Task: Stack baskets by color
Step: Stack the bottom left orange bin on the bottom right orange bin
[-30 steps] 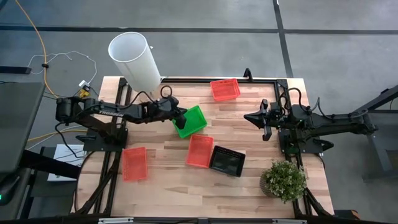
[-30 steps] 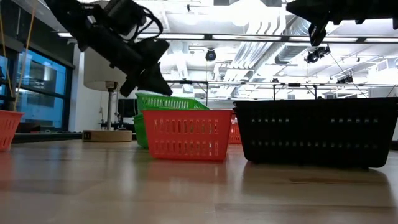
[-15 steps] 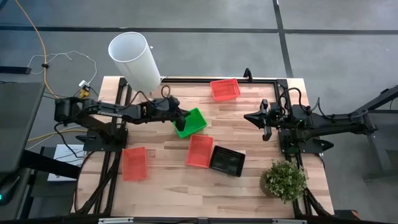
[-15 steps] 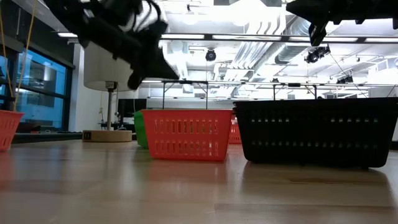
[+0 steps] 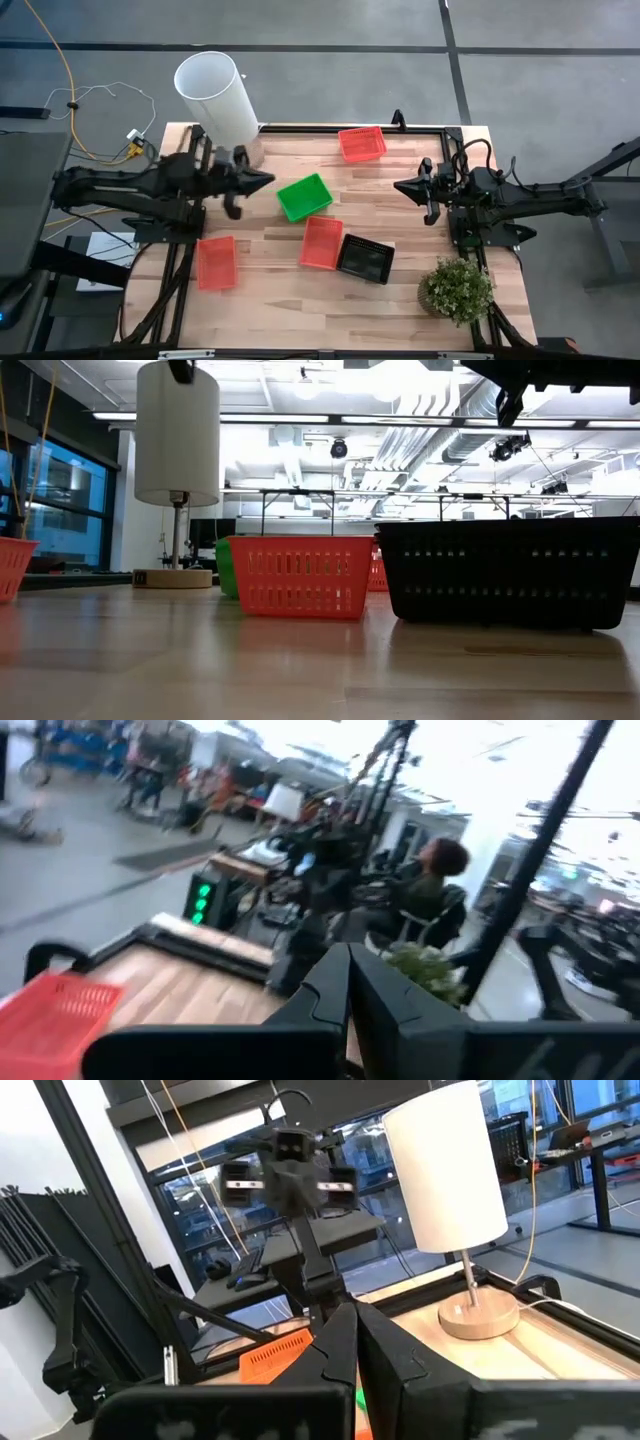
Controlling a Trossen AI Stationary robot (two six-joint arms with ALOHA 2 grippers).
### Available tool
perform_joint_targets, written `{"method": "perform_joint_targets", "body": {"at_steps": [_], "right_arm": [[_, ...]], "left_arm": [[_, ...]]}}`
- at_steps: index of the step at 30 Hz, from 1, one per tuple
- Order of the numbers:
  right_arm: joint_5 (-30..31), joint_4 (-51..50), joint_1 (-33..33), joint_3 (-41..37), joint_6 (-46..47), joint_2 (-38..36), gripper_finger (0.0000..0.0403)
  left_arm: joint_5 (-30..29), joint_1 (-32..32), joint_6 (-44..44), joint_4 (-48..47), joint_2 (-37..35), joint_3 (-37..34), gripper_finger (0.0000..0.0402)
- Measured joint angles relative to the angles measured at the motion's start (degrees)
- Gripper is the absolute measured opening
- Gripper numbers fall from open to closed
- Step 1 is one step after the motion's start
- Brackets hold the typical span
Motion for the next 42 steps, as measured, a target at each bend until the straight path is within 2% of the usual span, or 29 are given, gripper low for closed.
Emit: {"method": "perform_joint_targets", "body": {"at_steps": [5,9,20,27,30,33,37,42], "right_arm": [[-0.1,0.1,0.0,0.0,0.0,0.0,0.0000],[-0.1,0.1,0.0,0.0,0.5,0.0,0.0000],[-0.1,0.1,0.0,0.0,0.6,0.0,0.0000],[-0.1,0.1,0.0,0.0,0.6,0.0,0.0000],[-0.1,0.1,0.0,0.0,0.6,0.0,0.0000],[-0.1,0.1,0.0,0.0,1.3,0.0,0.0000],[-0.1,0.1,0.0,0.0,1.5,0.0,0.0000],[-0.1,0.1,0.0,0.0,1.5,0.0,0.0000]], "left_arm": [[-4.5,-3.0,2.4,-7.8,-7.0,0.0,0.0000],[-6.6,-4.0,2.5,-10.2,-9.5,0.0,0.0000],[-6.3,-4.3,2.4,-10.9,-9.7,0.0,0.0000],[-8.4,-4.2,2.7,-11.5,-9.0,0.0,0.0009],[-8.2,-4.2,3.9,-14.3,-8.0,0.0,0.0033],[-5.9,-4.2,3.5,-19.2,-6.3,0.0,0.0073],[1.9,-4.7,0.0,-27.3,-2.9,2.3,0.0143],[12.5,-8.2,0.8,-46.0,4.0,10.0,0.0216]]}}
